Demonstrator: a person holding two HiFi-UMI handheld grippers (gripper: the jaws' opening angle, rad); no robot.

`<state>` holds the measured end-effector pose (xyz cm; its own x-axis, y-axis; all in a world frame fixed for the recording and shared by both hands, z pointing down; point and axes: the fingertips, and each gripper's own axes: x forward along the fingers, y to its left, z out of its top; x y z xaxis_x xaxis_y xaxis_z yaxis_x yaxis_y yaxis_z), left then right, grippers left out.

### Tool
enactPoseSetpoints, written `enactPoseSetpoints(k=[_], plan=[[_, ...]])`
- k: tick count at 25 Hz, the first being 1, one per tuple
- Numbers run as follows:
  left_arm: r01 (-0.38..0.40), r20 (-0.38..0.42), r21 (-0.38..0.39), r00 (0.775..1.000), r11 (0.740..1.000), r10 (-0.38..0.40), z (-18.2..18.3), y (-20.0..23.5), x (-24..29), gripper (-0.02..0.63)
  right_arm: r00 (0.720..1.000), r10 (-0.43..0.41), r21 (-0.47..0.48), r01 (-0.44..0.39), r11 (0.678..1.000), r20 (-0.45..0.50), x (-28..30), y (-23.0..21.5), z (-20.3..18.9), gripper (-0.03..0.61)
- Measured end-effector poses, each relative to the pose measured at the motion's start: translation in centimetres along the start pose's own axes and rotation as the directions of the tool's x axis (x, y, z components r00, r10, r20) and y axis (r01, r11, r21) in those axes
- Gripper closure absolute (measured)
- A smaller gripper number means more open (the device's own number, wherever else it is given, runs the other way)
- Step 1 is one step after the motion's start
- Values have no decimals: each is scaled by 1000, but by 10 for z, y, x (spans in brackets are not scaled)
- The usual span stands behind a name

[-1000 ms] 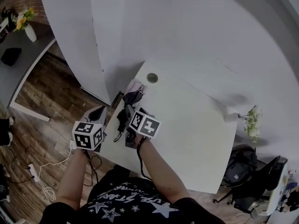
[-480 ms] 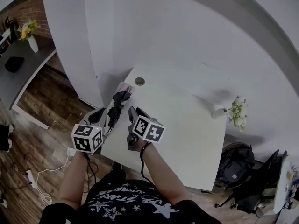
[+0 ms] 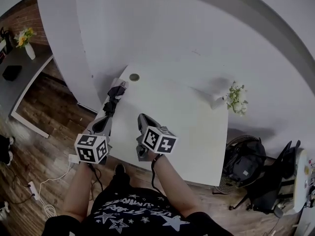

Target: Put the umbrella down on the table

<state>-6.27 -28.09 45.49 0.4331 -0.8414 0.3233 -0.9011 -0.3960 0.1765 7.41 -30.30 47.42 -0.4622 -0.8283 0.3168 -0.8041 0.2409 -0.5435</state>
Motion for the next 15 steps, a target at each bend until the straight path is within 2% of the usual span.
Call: enactPoseSetpoints(k=[15], plan=[[-4, -56, -14, 998, 1000, 3, -63, -65, -51, 611, 999, 18, -132, -22, 991, -32, -97, -15, -46, 565]])
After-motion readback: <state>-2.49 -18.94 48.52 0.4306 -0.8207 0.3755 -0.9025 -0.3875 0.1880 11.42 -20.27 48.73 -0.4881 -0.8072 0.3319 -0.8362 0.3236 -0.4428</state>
